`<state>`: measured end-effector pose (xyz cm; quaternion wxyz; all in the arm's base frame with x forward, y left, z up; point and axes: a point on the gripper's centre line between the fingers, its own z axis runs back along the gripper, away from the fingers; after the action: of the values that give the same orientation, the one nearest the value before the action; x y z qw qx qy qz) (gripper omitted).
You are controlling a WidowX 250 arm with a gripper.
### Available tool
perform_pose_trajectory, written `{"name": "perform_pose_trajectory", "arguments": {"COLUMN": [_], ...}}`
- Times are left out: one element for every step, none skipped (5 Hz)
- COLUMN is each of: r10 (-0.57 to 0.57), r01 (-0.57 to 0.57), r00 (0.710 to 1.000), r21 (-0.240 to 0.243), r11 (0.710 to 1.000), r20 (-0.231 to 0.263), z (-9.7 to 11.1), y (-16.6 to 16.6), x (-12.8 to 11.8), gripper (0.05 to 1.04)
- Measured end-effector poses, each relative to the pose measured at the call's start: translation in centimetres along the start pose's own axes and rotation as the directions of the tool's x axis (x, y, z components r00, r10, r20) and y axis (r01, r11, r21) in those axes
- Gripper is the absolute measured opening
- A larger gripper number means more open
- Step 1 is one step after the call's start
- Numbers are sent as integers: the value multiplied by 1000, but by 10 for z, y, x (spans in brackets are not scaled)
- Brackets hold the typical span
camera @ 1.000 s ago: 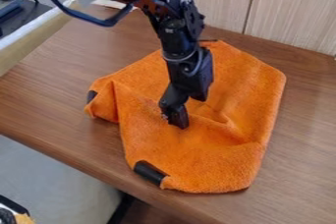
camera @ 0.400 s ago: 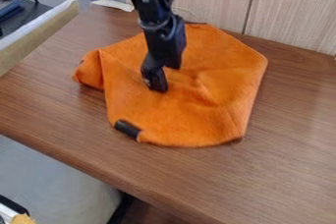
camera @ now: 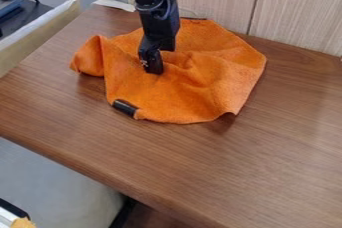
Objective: Move the cloth to the top of the table
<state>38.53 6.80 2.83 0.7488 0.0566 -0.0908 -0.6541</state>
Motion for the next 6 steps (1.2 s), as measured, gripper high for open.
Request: {"name": "perform_pose_trajectory", "arguments": {"r10": [-4, -2, -11, -15, -17, -14], "r01": [4, 2, 12, 18, 20, 22], "r00": [1000, 1000, 1000, 999, 998, 996], "r21": [1, -14, -72, -74, -58, -92], "r11": [1000, 1000, 997, 997, 998, 996], "r20": [-5, -3, 20, 40, 52, 89], "z": [1, 1, 4, 14, 29, 46], "y": [2, -4, -15, -14, -4, -1], "x": [-1, 0, 6, 11, 13, 19], "gripper": [1000, 1000, 999, 1000, 999, 1000]}}
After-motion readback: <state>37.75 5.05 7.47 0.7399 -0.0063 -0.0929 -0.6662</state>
